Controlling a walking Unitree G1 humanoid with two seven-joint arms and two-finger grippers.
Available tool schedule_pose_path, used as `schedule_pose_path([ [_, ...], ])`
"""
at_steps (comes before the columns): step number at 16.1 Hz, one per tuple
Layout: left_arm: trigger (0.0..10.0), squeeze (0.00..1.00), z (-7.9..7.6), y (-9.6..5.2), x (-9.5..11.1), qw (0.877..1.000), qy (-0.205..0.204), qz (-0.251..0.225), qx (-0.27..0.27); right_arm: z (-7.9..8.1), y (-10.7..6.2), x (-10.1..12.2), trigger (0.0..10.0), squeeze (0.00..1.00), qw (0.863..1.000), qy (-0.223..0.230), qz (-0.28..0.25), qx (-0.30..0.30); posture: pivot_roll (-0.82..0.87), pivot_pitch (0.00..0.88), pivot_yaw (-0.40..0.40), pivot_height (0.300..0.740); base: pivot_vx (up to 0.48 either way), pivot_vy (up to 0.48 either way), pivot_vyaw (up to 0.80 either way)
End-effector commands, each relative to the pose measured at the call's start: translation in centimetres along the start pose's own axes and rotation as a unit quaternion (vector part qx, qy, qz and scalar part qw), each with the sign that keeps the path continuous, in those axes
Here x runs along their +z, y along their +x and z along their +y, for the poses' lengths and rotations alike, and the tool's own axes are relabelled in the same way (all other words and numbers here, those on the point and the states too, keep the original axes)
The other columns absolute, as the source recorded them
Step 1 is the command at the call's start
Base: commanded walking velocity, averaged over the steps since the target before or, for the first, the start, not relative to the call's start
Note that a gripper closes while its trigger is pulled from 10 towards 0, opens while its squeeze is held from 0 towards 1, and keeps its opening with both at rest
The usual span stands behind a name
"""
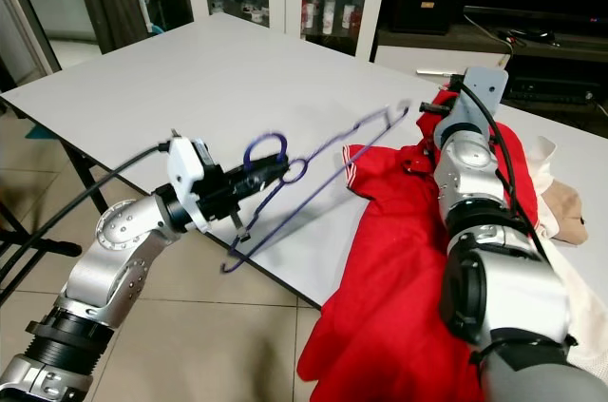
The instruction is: Hang hanger
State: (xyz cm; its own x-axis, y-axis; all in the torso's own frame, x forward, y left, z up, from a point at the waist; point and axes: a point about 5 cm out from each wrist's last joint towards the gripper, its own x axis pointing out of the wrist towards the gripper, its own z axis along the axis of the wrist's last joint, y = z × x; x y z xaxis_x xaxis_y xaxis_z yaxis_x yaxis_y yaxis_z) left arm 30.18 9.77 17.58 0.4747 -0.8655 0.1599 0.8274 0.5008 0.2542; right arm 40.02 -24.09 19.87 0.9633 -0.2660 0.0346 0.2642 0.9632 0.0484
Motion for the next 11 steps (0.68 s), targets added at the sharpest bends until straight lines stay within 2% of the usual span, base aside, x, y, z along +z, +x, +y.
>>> schedule_pose_path([
  [1, 10.0, 0.0, 0.1, -0.1, -0.2, 1.0, 0.009, 0.009, 0.012, 0.4, -0.1, 0.2, 0.0, 0.0, 1.0, 0.001, -0.021, 0.016, 0.09, 0.024, -0.028, 0.74, 0.0, 0.0, 0.0],
  [2, 10.0, 0.0, 1.0, -0.2, -0.7, 0.997, 0.031, 0.027, 0.064, 1.1, -0.6, 0.0, 0.0, 0.0, 0.998, 0.0, -0.044, 0.037, 0.1, 0.025, -0.03, 0.74, 0.0, 0.0, 0.0],
  [3, 10.0, 0.0, 2.3, -0.3, -0.7, 0.989, 0.045, 0.028, 0.138, 1.7, -1.2, -0.3, 0.0, 0.0, 0.997, -0.001, -0.063, 0.052, 0.09, 0.025, -0.027, 0.74, 0.0, 0.0, 0.0],
  [4, 10.0, 0.0, 3.3, -0.5, -0.6, 0.978, 0.034, 0.016, 0.204, 2.2, -1.6, -0.6, 0.0, 0.0, 0.995, 0.005, -0.073, 0.064, 0.09, 0.025, -0.027, 0.74, 0.0, 0.0, 0.0],
  [5, 10.0, 0.0, 3.6, -0.5, -0.5, 0.973, 0.025, 0.009, 0.227, 2.5, -1.8, -0.7, 0.0, 0.0, 0.994, 0.008, -0.078, 0.07, 0.09, 0.024, -0.027, 0.74, 0.0, 0.0, 0.0],
  [7, 10.0, 0.0, 4.1, -0.5, -0.4, 0.949, 0.02, -0.006, 0.316, 3.5, -2.6, -1.0, 0.0, 0.0, 0.992, 0.018, -0.087, 0.094, 0.09, 0.024, -0.027, 0.74, 0.0, 0.0, 0.0],
  [8, 10.0, 0.0, 4.0, -0.5, -1.1, 0.94, 0.01, 0.013, 0.339, 4.0, -2.9, -1.3, 0.0, 0.0, 0.991, 0.017, -0.082, 0.108, 0.08, 0.023, -0.02, 0.74, 0.0, 0.0, 0.0],
  [10, 10.0, 0.0, 3.3, -0.7, -2.3, 0.935, 0.041, 0.064, 0.345, 4.8, -4.1, -1.7, 0.0, 0.0, 0.981, -0.003, -0.092, 0.168, 0.08, 0.022, -0.019, 0.74, 0.0, 0.0, 0.0],
  [11, 10.0, 0.0, 3.2, -0.9, -2.5, 0.932, 0.049, 0.074, 0.352, 5.0, -4.8, -1.5, 0.0, 0.0, 0.974, -0.02, -0.111, 0.197, 0.08, 0.022, -0.019, 0.74, 0.0, 0.0, 0.0],
])
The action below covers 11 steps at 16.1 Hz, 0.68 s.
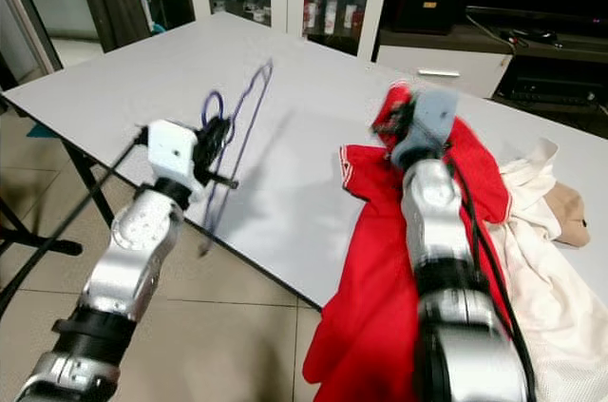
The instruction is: Hang hanger
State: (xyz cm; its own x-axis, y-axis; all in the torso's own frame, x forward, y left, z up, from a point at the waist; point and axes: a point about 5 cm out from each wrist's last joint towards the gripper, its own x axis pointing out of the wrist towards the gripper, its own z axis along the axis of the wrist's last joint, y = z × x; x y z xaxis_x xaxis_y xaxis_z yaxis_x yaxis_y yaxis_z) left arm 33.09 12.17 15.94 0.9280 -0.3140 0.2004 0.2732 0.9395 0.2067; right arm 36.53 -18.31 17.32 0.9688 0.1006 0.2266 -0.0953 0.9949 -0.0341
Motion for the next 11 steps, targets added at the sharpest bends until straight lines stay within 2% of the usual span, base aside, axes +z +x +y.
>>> schedule_pose_path([
  [1, 10.0, 0.0, -0.1, -0.3, 0.0, 1.0, 0.02, 0.004, 0.0, 0.8, -0.1, 1.3, 0.0, 0.0, 0.998, -0.017, -0.033, 0.042, 0.08, 0.024, -0.017, 0.74, 0.0, 0.0, 0.0],
  [3, 10.0, 0.0, -0.5, -0.8, 0.6, 0.999, 0.031, -0.011, 0.006, 1.4, -1.5, 1.8, 3.3, 0.0, 0.995, -0.029, -0.064, 0.072, 0.08, 0.023, -0.017, 0.74, 0.0, 0.0, 0.0],
  [4, 10.0, 0.0, -0.6, -1.1, 1.0, 0.999, 0.03, -0.018, 0.011, 1.6, -2.1, 1.7, 9.3, 0.0, 0.994, -0.029, -0.07, 0.073, 0.08, 0.023, -0.014, 0.74, 0.0, 0.0, 0.0],
  [5, 10.0, 0.0, -0.7, -1.2, 1.1, 0.999, 0.03, -0.021, 0.013, 1.7, -2.3, 1.7, 9.3, 0.0, 0.994, -0.029, -0.072, 0.071, 0.08, 0.023, -0.014, 0.74, 0.0, 0.0, 0.0],
  [6, 10.0, 0.0, -0.9, -1.5, 1.3, 0.999, 0.03, -0.026, 0.01, 1.8, -2.7, 1.4, 10.0, 0.0, 0.995, -0.026, -0.065, 0.071, 0.09, 0.023, -0.012, 0.74, 0.0, 0.0, 0.0],
  [8, 10.0, 0.0, -1.0, -2.0, 1.4, 0.999, 0.034, -0.028, 0.003, 2.0, -2.9, 1.6, 10.0, 0.0, 0.995, -0.019, -0.064, 0.079, 0.09, 0.021, -0.009, 0.74, 0.0, 0.0, 0.0],
  [11, 10.0, 0.0, -0.7, -2.3, 2.0, 0.998, 0.039, -0.042, 0.01, 1.7, -2.3, 2.5, 10.0, 0.0, 0.994, -0.024, -0.071, 0.081, 0.1, 0.019, -0.008, 0.74, 0.0, 0.0, 0.0],
])
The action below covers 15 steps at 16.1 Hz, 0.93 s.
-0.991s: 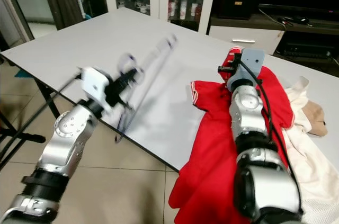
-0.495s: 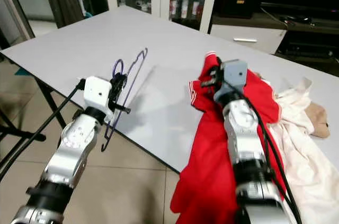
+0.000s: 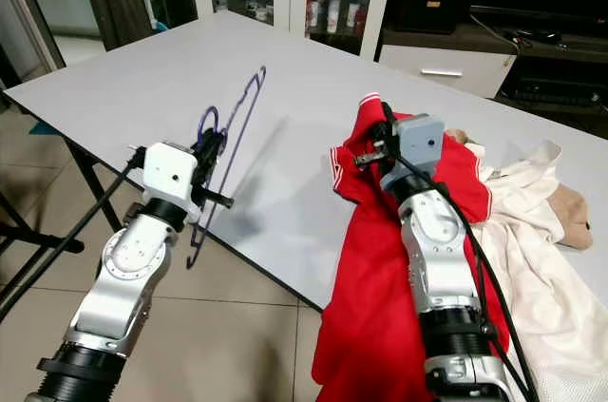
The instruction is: Hang hanger
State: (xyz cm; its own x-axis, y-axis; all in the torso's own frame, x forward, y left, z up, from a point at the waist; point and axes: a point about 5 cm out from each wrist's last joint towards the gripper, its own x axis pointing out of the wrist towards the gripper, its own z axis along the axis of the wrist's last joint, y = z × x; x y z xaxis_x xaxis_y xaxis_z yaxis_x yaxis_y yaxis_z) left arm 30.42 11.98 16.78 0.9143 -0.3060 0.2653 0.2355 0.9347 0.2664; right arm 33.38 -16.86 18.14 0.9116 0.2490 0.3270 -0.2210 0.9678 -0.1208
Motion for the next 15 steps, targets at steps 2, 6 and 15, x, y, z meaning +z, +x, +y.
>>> schedule_pose_path([
  [2, 10.0, 0.0, 0.3, 0.0, 0.7, 1.0, 0.01, -0.016, 0.011, -0.3, 1.5, 1.7, 10.0, 0.0, 1.0, -0.006, -0.022, 0.007, 0.1, 0.018, -0.009, 0.74, 0.0, 0.0, 0.0],
  [6, 10.0, 0.0, 0.0, -0.3, 0.8, 1.0, 0.021, -0.019, 0.008, 0.2, 3.2, 2.7, 10.0, 0.0, 0.999, -0.01, -0.031, 0.012, 0.1, 0.021, -0.017, 0.74, 0.0, 0.0, 0.44],
  [15, 10.0, 0.0, 0.1, -0.5, 0.8, 1.0, 0.017, -0.011, 0.01, -0.4, 2.8, 1.3, 10.0, 0.0, 0.999, 0.05, -0.002, -0.011, 0.12, 0.03, -0.019, 0.74, 0.039, 0.0, 0.08],
])
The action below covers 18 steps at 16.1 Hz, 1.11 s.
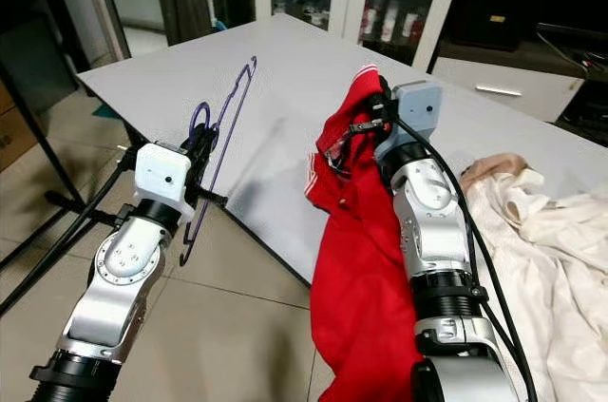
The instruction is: Hang hanger
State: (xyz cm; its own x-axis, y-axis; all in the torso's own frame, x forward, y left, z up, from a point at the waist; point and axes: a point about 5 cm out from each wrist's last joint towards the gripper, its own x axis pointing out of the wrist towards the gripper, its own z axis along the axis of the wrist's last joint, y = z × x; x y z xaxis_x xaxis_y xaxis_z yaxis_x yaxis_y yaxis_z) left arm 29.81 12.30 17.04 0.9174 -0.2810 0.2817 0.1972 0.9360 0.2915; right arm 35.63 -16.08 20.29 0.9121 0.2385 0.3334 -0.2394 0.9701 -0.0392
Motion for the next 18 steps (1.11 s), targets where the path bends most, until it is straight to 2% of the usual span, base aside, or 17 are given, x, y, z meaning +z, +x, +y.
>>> schedule_pose_path([
  [1, 10.0, 0.0, -0.03, 0.19, 0.43, 1.0, -0.002, -0.007, -0.003, -0.39, -0.13, 0.05, 10.0, 0.0, 1.0, 0.008, 0.002, -0.005, 0.11, 0.029, -0.019, 0.74, 0.45, 0.0, 0.0],
  [11, 10.0, 0.0, 0.02, 0.02, 0.5, 1.0, -0.006, -0.007, 0.005, -0.23, 0.21, 0.41, 10.0, 0.0, 1.0, 0.01, 0.001, 0.012, 0.12, 0.036, -0.023, 0.74, 0.444, 0.0, 0.0],
  [13, 10.0, 0.0, -0.29, -0.17, 0.82, 1.0, -0.005, -0.021, -0.007, -0.26, 0.25, 0.38, 10.0, 0.0, 1.0, 0.011, 0.003, 0.012, 0.12, 0.036, -0.023, 0.74, 0.0, 0.0, 0.0],
  [18, 10.0, 0.0, -0.39, -0.06, 0.79, 1.0, -0.003, -0.019, -0.011, -0.6, 0.6, 0.23, 10.0, 0.0, 1.0, -0.003, 0.018, 0.0, 0.12, 0.037, -0.02, 0.74, 0.0, 0.0, 0.0],
])
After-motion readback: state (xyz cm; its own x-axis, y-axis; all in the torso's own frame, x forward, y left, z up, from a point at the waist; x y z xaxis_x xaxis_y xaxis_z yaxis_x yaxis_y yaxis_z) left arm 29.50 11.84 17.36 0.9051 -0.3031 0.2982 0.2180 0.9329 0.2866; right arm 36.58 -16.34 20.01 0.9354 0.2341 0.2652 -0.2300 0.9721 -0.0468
